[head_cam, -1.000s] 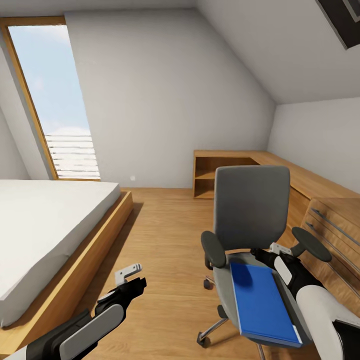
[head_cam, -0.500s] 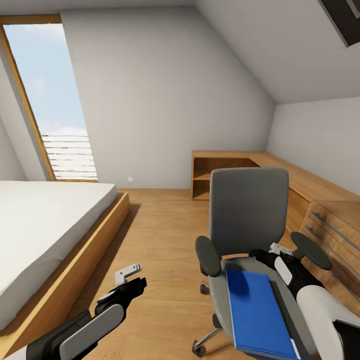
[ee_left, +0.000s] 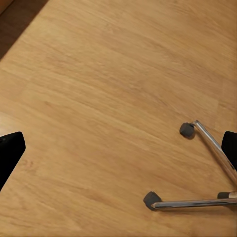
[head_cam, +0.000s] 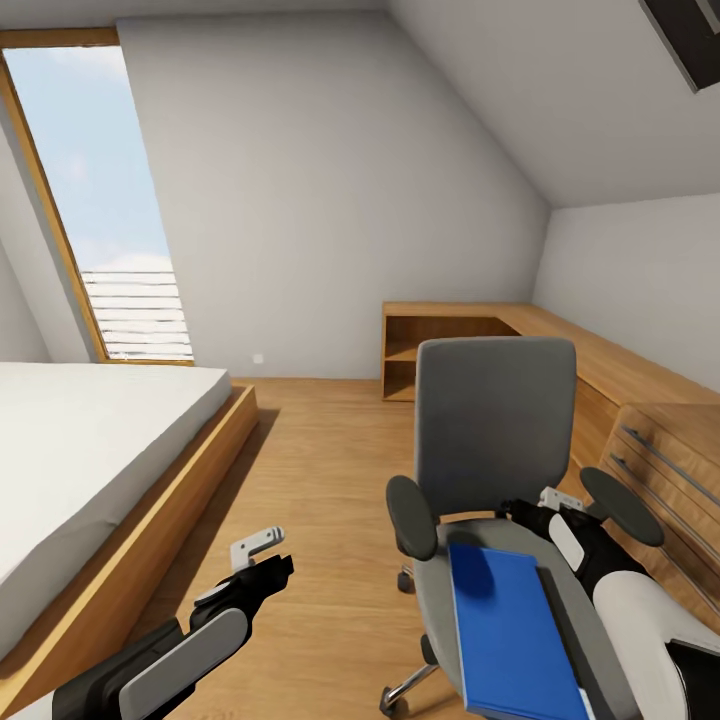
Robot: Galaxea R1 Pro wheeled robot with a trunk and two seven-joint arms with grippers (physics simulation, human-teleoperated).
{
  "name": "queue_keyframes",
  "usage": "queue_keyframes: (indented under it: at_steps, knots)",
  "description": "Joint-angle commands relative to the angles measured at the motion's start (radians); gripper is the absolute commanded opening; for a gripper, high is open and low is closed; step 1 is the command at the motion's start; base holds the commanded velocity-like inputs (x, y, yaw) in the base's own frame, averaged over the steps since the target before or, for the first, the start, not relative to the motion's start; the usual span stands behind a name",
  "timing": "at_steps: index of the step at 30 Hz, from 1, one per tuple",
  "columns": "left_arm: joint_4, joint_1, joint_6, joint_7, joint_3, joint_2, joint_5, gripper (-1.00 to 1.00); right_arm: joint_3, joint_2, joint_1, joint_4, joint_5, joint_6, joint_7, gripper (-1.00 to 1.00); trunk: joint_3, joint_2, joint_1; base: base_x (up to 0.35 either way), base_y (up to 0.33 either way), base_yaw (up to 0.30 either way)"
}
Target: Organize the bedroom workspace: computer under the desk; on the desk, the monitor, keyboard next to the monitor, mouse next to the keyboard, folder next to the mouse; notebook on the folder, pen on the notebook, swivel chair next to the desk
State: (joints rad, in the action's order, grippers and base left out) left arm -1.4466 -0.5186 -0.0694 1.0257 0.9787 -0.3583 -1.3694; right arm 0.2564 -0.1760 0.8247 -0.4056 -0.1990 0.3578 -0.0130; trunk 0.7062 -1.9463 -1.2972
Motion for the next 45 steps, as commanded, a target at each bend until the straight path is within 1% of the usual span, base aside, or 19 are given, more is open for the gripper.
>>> queue_keyframes:
  at_steps: [1,4,10,11,17,20,21,22,24,25,29,34,38,44,45]
  knots:
    - [-0.001,-0.001,-0.007,0.005,0.002,-0.001,0.0,1.0,0.004,0.0,0.0,-0.001,-0.004,0.006,-0.001,1.0,0.001,-0.001,0.0,0.004,-0.003,0.0]
    - [-0.001,-0.001,-0.007,0.005,0.002,-0.001,0.001,1.0,0.004,0.0,0.0,-0.001,-0.004,0.009,0.002,1.0,0.001,-0.001,0.0,0.002,-0.002,0.0]
    - [-0.024,-0.001,-0.007,0.006,0.001,-0.001,0.0,1.0,0.002,0.003,0.0,0.0,-0.001,0.013,0.032,1.0,0.001,-0.001,0.0,0.0,0.0,0.0]
    - [-0.039,-0.001,-0.006,0.009,0.0,-0.001,0.0,1.0,0.001,0.004,-0.001,0.001,-0.001,0.013,0.04,1.0,0.004,-0.008,-0.004,0.0,0.0,0.0]
    - [-0.046,-0.001,-0.006,0.01,0.001,-0.001,0.0,1.0,0.001,0.004,-0.001,0.001,0.0,0.013,0.046,1.0,0.023,-0.05,-0.027,0.0,0.0,0.0]
    - [-0.047,-0.001,-0.006,0.01,0.001,-0.001,0.0,1.0,-0.021,0.004,0.0,0.001,0.0,0.012,0.049,1.0,0.032,-0.071,-0.038,0.0,0.0,0.0]
    - [-0.046,-0.001,-0.006,0.01,0.001,-0.001,0.0,1.0,-0.032,0.004,0.0,0.0,0.0,0.012,0.062,1.0,0.032,-0.071,-0.038,0.0,0.0,0.0]
    - [-0.046,-0.001,-0.006,0.01,0.001,-0.001,0.0,1.0,-0.032,0.004,0.0,0.0,0.0,0.012,0.062,1.0,0.032,-0.071,-0.038,0.0,0.0,0.0]
    - [-0.046,-0.001,-0.007,0.01,0.001,-0.001,-0.001,1.0,-0.058,0.005,0.0,0.0,0.0,0.011,0.095,1.0,0.032,-0.071,-0.038,0.0,0.0,0.0]
    - [-0.046,-0.001,-0.007,0.01,0.001,-0.001,-0.002,1.0,-0.1,0.005,0.0,-0.001,-0.001,0.011,0.138,1.0,0.032,-0.071,-0.038,0.0,0.0,0.0]
    - [-0.046,-0.001,-0.006,0.01,0.002,-0.001,-0.002,1.0,-0.142,0.006,0.0,-0.001,-0.002,0.01,0.168,1.0,0.032,-0.071,-0.038,0.0,0.0,0.0]
    - [-0.043,-0.001,-0.006,0.01,0.002,-0.001,-0.002,1.0,-0.153,0.008,0.0,-0.001,-0.002,0.012,0.175,1.0,0.032,-0.071,-0.038,0.0,0.0,0.0]
    - [-0.043,-0.001,-0.006,0.01,0.002,-0.001,-0.001,1.0,-0.154,0.008,-0.001,-0.001,-0.001,0.012,0.176,1.0,0.032,-0.071,-0.038,0.067,0.0,0.0]
    - [-0.043,-0.001,-0.006,0.01,0.025,-0.001,0.004,1.0,-0.155,0.009,-0.001,-0.001,-0.002,0.013,0.177,1.0,0.032,-0.071,-0.038,0.085,0.0,0.0]
    - [-0.043,-0.001,-0.006,0.01,0.026,-0.001,0.004,1.0,-0.155,0.009,-0.001,-0.001,-0.002,0.013,0.177,1.0,0.036,-0.078,-0.042,0.018,0.0,0.0]
